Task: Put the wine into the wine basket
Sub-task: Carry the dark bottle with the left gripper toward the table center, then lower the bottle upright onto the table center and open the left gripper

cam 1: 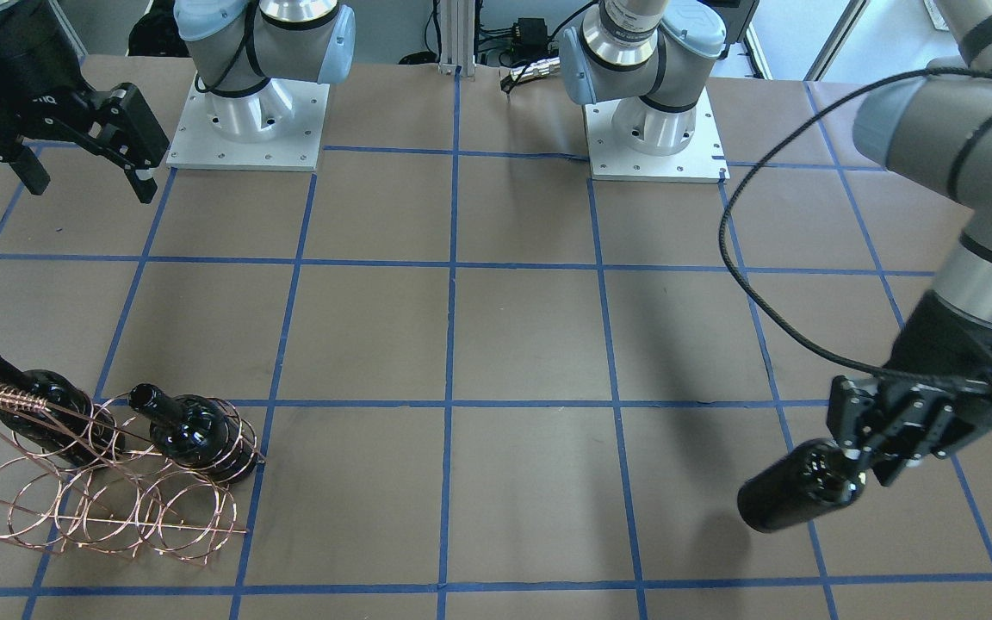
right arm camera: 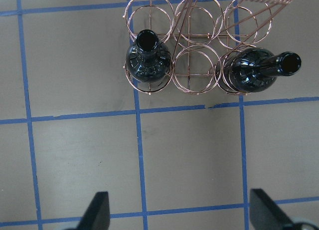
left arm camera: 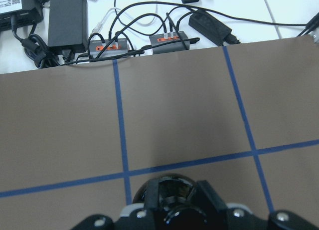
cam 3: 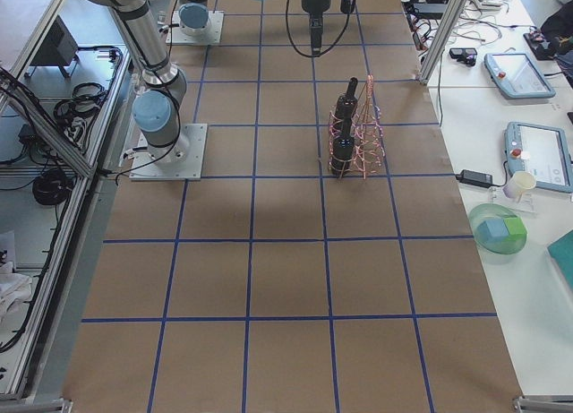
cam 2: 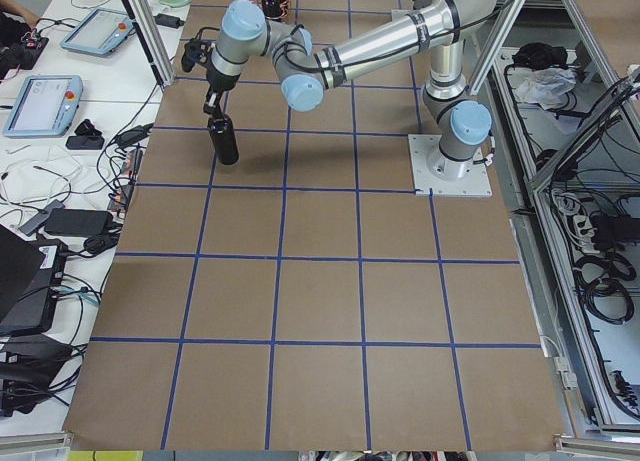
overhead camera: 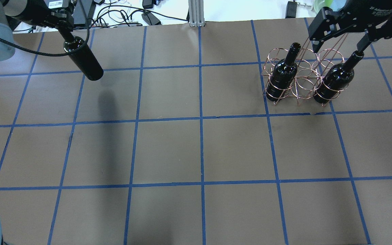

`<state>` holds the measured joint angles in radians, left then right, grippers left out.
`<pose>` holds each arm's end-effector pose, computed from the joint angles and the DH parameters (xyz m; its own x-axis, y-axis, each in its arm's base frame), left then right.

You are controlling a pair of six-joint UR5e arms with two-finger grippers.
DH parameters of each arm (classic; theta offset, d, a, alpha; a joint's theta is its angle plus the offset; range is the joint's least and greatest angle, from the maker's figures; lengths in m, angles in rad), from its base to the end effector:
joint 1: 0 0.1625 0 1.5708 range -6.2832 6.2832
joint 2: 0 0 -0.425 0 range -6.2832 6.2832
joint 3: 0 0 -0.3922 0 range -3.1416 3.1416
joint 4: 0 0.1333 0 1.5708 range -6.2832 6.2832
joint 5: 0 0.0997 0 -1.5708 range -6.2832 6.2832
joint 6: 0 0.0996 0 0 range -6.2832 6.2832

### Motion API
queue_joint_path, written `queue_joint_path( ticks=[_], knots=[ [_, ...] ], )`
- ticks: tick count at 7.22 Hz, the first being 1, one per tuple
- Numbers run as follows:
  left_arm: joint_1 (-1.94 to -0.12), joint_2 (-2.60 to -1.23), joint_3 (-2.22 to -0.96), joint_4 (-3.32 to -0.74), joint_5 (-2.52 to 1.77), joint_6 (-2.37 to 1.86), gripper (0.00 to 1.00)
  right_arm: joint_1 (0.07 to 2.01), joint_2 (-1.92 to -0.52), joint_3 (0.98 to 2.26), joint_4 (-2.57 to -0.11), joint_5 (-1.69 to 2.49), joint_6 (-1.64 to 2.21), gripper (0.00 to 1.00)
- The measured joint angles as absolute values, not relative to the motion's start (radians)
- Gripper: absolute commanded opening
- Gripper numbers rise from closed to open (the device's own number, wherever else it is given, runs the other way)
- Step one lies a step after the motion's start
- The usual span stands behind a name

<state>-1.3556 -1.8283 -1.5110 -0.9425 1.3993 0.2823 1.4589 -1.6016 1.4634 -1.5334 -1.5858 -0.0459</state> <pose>-0.0135 -0.6420 0.4489 -0.9932 0.1121 0.0327 0.0860 0.8918 -0.4441 0.0769 -0.4963 0.5523 -0.9975 0.0677 0.0195 0.0654 0.9929 -0.0998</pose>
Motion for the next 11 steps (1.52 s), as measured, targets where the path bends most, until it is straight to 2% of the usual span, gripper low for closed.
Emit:
queue_joint_path(
  ticks=[3, 6, 11],
  knots=[
    [-1.654, -1.708, -1.620, -0.992, 1.583, -0.074, 0.14, 1.459, -1.603, 1.465, -1.534, -1.586, -0.041, 1.00],
    [-1.921, -1.699, -1.658, -0.992, 1.660, -0.413, 0.13, 1.458, -1.602, 1.465, -1.536, -1.590, -0.050, 1.00],
    [-1.961, -1.730, -1.693, -0.932, 1.681, -0.458, 0.12, 1.453, -1.592, 1.466, -1.526, -1.592, -0.055, 1.00]
  ],
)
